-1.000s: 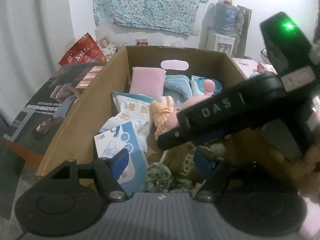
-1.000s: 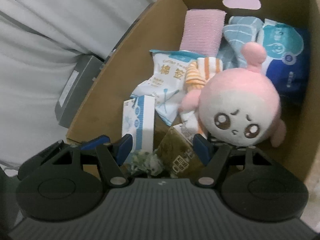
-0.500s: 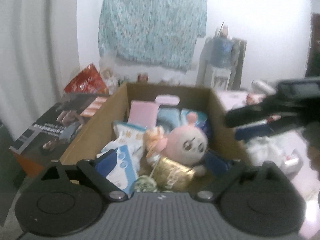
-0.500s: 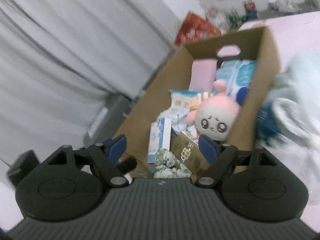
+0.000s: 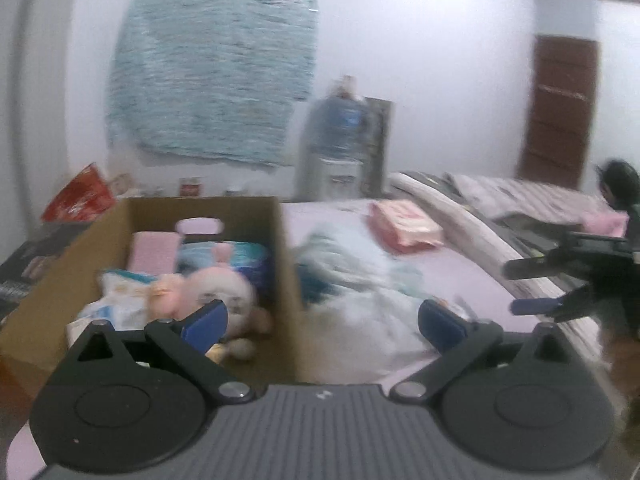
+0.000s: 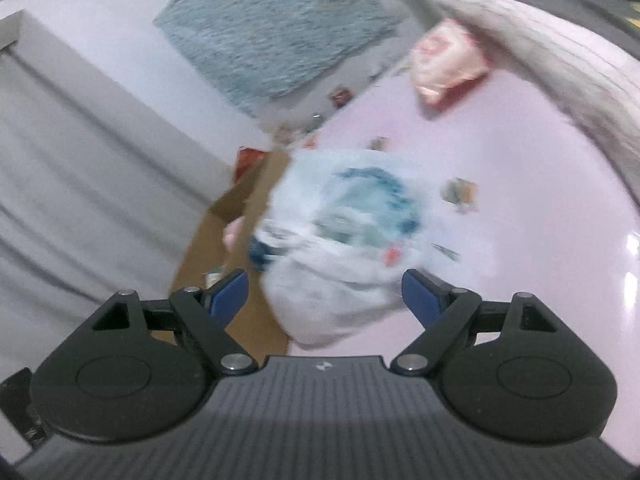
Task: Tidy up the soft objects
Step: 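Withdraw both grippers from the box toward the white yogurt cup on the bed, then grasp the white yogurt cup with the left gripper while the right pinches its lid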
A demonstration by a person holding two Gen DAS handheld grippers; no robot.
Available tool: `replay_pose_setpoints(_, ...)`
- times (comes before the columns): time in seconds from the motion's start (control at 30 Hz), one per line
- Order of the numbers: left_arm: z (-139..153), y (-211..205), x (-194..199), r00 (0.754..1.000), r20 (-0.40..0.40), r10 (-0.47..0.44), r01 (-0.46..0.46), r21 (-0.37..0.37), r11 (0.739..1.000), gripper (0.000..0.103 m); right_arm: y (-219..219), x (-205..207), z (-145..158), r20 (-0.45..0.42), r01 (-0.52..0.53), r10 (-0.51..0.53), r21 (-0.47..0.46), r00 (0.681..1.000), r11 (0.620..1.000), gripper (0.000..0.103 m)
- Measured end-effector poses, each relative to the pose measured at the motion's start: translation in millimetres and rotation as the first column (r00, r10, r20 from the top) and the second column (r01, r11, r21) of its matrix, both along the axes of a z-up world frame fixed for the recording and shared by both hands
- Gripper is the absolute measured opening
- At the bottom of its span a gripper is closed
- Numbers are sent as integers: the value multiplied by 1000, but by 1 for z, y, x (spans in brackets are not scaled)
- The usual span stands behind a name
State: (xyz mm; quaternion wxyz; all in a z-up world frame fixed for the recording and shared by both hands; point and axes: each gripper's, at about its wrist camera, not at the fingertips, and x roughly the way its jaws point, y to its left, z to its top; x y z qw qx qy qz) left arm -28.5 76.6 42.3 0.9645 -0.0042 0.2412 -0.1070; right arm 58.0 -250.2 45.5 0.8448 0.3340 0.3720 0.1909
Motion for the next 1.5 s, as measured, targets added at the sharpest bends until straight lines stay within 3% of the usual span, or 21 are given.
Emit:
replay_pose_setpoints(0.13, -10, -39, 5, 995, -35, -93, 95, 34, 995, 102, -8, -6, -20, -16, 28, -28, -7, 999, 1000, 84)
replay_pose_setpoints(0.27, -28, -77, 20, 982, -119, -149, 161, 102, 982, 102, -5, 7, -28, -7, 31, -32, -35, 999, 999, 84)
replay_pose_setpoints(0.53, -70, -129, 74, 922, -333, -195, 250, 132, 959, 102, -9, 34, -40, -17, 22, -22, 8, 1000, 1000, 79)
replay_pose_setpoints(0.7, -85, -156, 103, 928, -338, -158, 229, 181, 956, 101, -13, 52, -51, -42, 25, -25, 9, 999, 1000, 64)
replay_pose_setpoints(0.9, -94, -176, 118, 933, -323, -156, 227, 195, 954, 96, -13, 69, -62, -69, 1, 0, 2, 998, 1000, 54)
replay_pose_setpoints(1.27, -103, -182, 134, 920, -356, -163, 229, 152, 962, 78, -15, 80, -72, -99, -23, 25, 27, 995, 999, 52)
replay_pose_setpoints(1.5, -108, -189, 139, 910, -373, -182, 245, 129, 961, 73, -15, 83, -73, -106, -28, 31, 22, 994, 999, 52)
